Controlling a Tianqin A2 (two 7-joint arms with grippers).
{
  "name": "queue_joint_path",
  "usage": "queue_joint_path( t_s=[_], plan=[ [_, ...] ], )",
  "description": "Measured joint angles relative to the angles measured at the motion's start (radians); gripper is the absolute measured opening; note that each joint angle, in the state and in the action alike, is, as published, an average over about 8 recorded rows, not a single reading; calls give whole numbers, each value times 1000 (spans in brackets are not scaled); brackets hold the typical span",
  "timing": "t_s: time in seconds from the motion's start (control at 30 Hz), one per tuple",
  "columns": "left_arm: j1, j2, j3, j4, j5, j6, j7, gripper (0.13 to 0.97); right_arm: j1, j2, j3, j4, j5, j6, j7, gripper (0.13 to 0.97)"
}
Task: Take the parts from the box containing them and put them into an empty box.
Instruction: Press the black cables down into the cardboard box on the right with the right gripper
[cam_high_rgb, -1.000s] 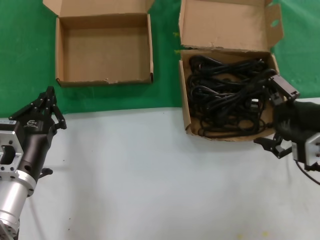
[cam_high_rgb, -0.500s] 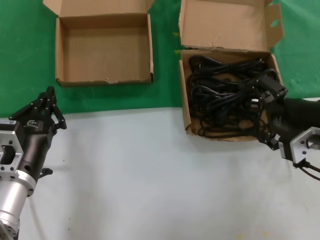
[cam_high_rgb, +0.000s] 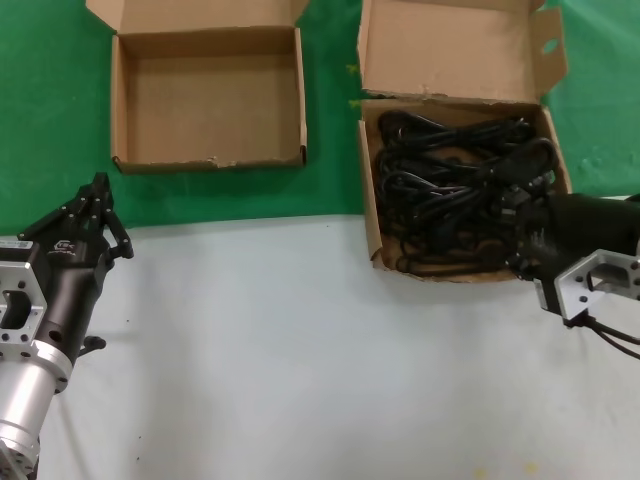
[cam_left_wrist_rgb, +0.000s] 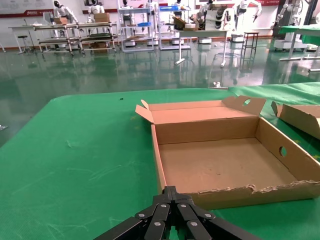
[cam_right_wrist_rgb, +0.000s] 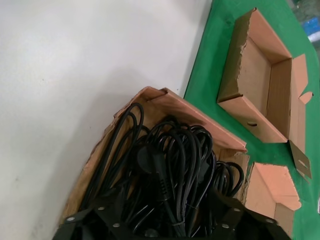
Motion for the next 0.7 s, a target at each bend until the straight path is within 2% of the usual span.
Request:
queue_joint_path(
  t_s=[0.2, 0.23, 0.5, 0.7],
  plan=[
    [0, 0, 0, 0, 0, 0, 0, 145, 15, -13, -6, -21, -24, -2, 6, 589],
    [0, 0, 0, 0, 0, 0, 0, 145, 17, -15, -7, -24, -29, -2, 7, 589],
    [0, 0, 0, 0, 0, 0, 0, 145, 25, -34, -12, -46, -52, 1, 19, 383],
    [0, 0, 0, 0, 0, 0, 0, 145, 34, -41, -12, -52, -57, 1, 23, 295]
  ],
)
